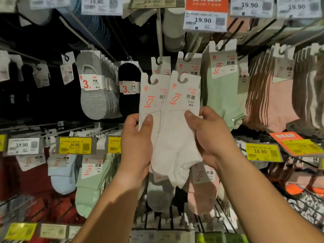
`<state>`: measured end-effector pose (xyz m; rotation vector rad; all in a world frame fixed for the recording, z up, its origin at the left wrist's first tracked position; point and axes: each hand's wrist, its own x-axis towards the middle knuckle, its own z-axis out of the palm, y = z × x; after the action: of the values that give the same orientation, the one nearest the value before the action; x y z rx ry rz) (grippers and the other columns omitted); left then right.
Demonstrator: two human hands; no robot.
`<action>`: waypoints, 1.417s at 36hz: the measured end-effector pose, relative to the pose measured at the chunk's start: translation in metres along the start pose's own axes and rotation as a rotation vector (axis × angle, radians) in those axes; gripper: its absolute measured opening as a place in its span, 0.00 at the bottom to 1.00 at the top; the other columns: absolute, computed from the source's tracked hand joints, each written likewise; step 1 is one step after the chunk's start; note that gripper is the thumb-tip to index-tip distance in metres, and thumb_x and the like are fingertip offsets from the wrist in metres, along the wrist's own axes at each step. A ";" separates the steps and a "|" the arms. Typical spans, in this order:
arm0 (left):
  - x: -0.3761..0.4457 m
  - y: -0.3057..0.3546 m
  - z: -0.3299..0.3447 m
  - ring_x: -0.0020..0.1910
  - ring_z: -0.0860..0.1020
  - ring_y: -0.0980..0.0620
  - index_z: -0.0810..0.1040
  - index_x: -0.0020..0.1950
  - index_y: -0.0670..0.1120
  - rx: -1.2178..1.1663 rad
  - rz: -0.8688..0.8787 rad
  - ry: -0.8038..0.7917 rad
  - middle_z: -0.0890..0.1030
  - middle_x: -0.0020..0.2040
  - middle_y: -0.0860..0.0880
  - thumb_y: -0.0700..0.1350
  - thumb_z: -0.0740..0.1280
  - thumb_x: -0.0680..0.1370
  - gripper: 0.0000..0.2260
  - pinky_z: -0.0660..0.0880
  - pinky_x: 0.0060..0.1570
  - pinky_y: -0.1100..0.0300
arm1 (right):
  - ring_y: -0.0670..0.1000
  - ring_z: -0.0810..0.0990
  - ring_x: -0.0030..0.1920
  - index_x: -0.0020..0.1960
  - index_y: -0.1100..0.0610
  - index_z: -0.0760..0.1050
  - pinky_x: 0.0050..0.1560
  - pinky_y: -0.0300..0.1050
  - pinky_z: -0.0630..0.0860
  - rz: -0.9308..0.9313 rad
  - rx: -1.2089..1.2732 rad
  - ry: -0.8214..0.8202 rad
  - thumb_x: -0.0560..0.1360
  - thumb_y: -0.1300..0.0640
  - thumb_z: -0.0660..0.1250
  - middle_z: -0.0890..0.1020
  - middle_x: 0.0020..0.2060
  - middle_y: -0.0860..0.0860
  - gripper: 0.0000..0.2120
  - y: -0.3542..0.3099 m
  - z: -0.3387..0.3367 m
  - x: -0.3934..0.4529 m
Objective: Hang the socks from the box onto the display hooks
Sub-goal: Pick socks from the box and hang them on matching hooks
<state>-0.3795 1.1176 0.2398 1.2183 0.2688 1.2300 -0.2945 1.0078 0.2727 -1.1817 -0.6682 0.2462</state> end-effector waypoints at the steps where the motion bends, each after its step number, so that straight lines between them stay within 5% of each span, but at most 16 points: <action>1: 0.001 -0.001 -0.001 0.51 0.85 0.48 0.77 0.52 0.49 0.014 0.014 0.012 0.86 0.50 0.49 0.45 0.65 0.83 0.01 0.82 0.53 0.47 | 0.57 0.83 0.43 0.48 0.59 0.74 0.47 0.57 0.81 -0.036 -0.037 0.016 0.80 0.60 0.66 0.84 0.44 0.60 0.03 -0.001 -0.002 0.002; 6: 0.010 -0.005 -0.008 0.43 0.84 0.55 0.76 0.49 0.51 0.082 0.082 0.078 0.86 0.45 0.51 0.46 0.65 0.83 0.04 0.79 0.44 0.55 | 0.51 0.73 0.34 0.49 0.62 0.73 0.32 0.41 0.68 -0.279 -0.289 0.144 0.80 0.55 0.65 0.77 0.38 0.63 0.09 -0.016 -0.018 0.013; 13: 0.011 -0.007 -0.006 0.38 0.83 0.59 0.78 0.51 0.48 0.074 0.060 0.098 0.85 0.43 0.51 0.47 0.65 0.83 0.05 0.78 0.35 0.63 | 0.43 0.68 0.26 0.44 0.53 0.72 0.27 0.36 0.66 -0.411 -0.246 0.112 0.81 0.57 0.64 0.71 0.26 0.44 0.07 -0.046 -0.019 0.021; 18: 0.012 -0.008 -0.006 0.39 0.84 0.57 0.79 0.54 0.45 0.066 0.052 0.090 0.86 0.45 0.50 0.48 0.65 0.83 0.07 0.77 0.34 0.65 | 0.48 0.80 0.35 0.45 0.53 0.73 0.35 0.41 0.76 -0.415 -0.216 0.106 0.81 0.58 0.64 0.82 0.36 0.50 0.06 -0.062 -0.016 0.029; 27: 0.012 -0.006 -0.008 0.42 0.85 0.55 0.80 0.53 0.47 0.047 0.034 0.070 0.87 0.45 0.51 0.47 0.65 0.83 0.06 0.79 0.37 0.62 | 0.54 0.85 0.44 0.50 0.61 0.79 0.46 0.53 0.83 -0.380 -0.376 0.156 0.77 0.55 0.67 0.86 0.43 0.54 0.09 -0.070 -0.018 0.051; 31: 0.013 -0.004 -0.010 0.46 0.85 0.49 0.80 0.55 0.45 0.060 0.041 0.077 0.87 0.47 0.48 0.48 0.66 0.83 0.08 0.82 0.44 0.53 | 0.50 0.83 0.41 0.44 0.60 0.77 0.43 0.46 0.80 -0.367 -0.436 0.178 0.78 0.57 0.67 0.84 0.41 0.52 0.07 -0.067 -0.021 0.055; 35: 0.013 -0.003 -0.013 0.49 0.85 0.47 0.80 0.57 0.44 0.050 0.044 0.073 0.87 0.49 0.47 0.47 0.65 0.83 0.08 0.82 0.49 0.50 | 0.58 0.80 0.35 0.44 0.67 0.76 0.36 0.52 0.77 -0.399 -0.467 0.200 0.75 0.54 0.67 0.81 0.35 0.60 0.14 -0.069 -0.018 0.057; 38: 0.013 -0.003 -0.015 0.48 0.85 0.49 0.80 0.53 0.46 0.058 0.059 0.077 0.87 0.48 0.48 0.47 0.66 0.83 0.06 0.82 0.47 0.51 | 0.54 0.71 0.30 0.35 0.58 0.69 0.34 0.44 0.67 -0.359 -0.551 0.208 0.73 0.55 0.66 0.73 0.29 0.54 0.12 -0.069 -0.015 0.071; 40: 0.013 -0.002 -0.016 0.46 0.85 0.51 0.80 0.51 0.48 0.057 0.068 0.078 0.87 0.47 0.49 0.47 0.66 0.83 0.05 0.80 0.43 0.55 | 0.57 0.77 0.39 0.41 0.55 0.73 0.39 0.46 0.71 -0.323 -0.629 0.212 0.73 0.54 0.65 0.78 0.38 0.55 0.05 -0.068 -0.011 0.083; 44: 0.011 0.001 -0.014 0.44 0.85 0.53 0.79 0.49 0.49 0.047 0.091 0.066 0.87 0.46 0.49 0.47 0.66 0.83 0.05 0.79 0.40 0.57 | 0.60 0.78 0.58 0.61 0.60 0.74 0.46 0.45 0.70 -0.229 -0.924 0.271 0.81 0.54 0.62 0.79 0.59 0.58 0.13 -0.066 -0.003 0.099; 51: 0.008 0.006 -0.006 0.47 0.85 0.48 0.79 0.52 0.45 0.050 0.096 0.057 0.86 0.47 0.47 0.46 0.66 0.83 0.05 0.82 0.46 0.51 | 0.63 0.78 0.57 0.67 0.62 0.67 0.44 0.46 0.65 -0.396 -1.228 0.301 0.81 0.58 0.61 0.79 0.58 0.61 0.16 -0.037 0.000 0.075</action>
<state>-0.3838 1.1259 0.2456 1.2527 0.2871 1.3494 -0.2416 1.0322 0.3331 -2.1351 -0.7730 -0.7831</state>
